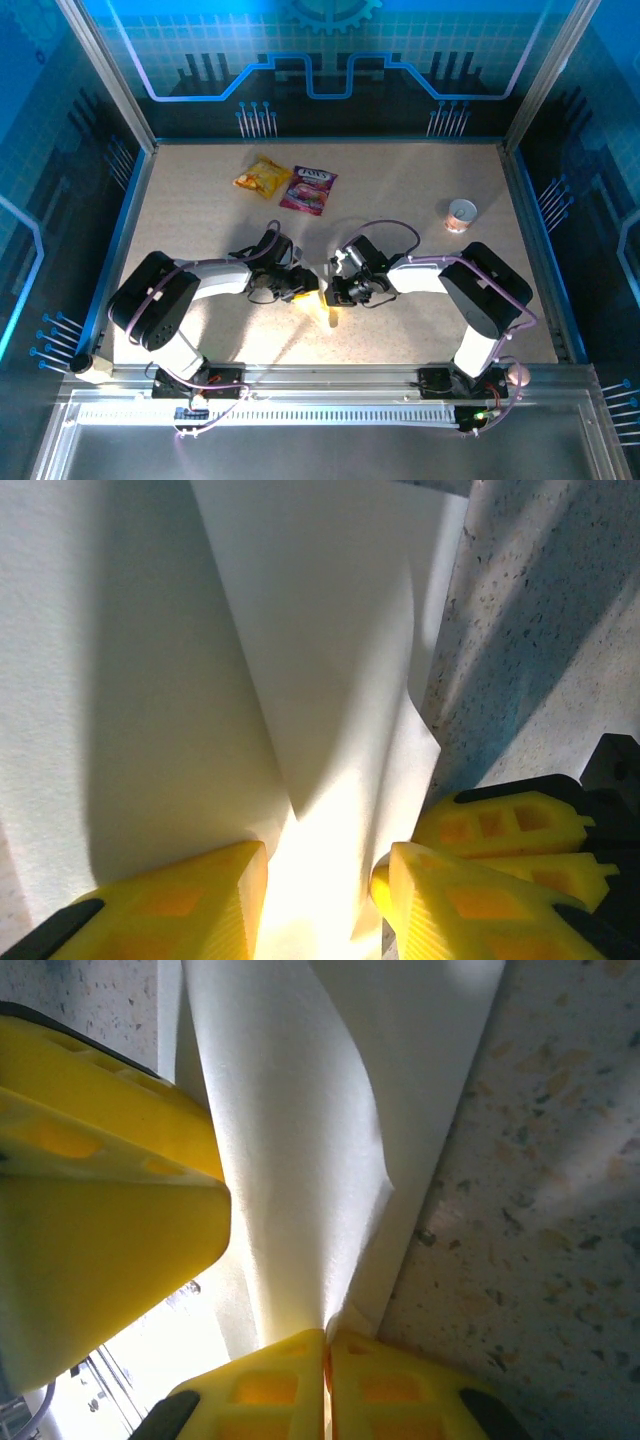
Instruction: Fold a paper plane with a square sheet of paper (fold left side to right side)
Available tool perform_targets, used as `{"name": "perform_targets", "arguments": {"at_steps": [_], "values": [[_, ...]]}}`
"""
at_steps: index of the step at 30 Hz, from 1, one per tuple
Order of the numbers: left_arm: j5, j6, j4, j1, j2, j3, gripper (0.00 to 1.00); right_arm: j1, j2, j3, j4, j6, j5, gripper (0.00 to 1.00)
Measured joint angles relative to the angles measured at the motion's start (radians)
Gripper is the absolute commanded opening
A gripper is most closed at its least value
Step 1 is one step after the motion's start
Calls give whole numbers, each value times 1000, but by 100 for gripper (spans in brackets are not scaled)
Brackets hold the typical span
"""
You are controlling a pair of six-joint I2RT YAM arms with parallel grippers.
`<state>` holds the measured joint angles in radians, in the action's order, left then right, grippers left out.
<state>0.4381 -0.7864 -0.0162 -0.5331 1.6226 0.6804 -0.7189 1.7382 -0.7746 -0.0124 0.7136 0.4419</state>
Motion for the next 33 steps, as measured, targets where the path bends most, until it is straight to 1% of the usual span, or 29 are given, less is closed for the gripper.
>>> {"name": "perform_targets", "arguments": {"at_steps": [8,10,13,19,21,24,28,30,33], "values": [[0,0,-1,-1,0,3,41,-1,16,-18,-23,-11,-2,9],[-1,0,-3,-1,0,5,43,-1,19,-25,-34,-15,-5,7],[-4,0,-10,-2,-2,11,45,-2,23,-36,-51,-15,-8,7],[-43,4,-81,-5,-60,31,47,-6,26,-39,-59,-14,-16,4],[-56,8,-102,-5,-87,46,44,-6,26,-39,-59,-14,-16,4],[-68,16,-117,-5,-127,66,32,-6,26,-39,-60,-14,-19,3],[-62,27,-112,-5,-129,71,17,-8,26,-45,-71,-14,-24,2],[-48,28,-98,-5,-113,71,13,-9,26,-48,-75,-14,-26,2],[-26,26,-52,-5,-64,69,10,-11,26,-51,-81,-14,-31,1]]}}
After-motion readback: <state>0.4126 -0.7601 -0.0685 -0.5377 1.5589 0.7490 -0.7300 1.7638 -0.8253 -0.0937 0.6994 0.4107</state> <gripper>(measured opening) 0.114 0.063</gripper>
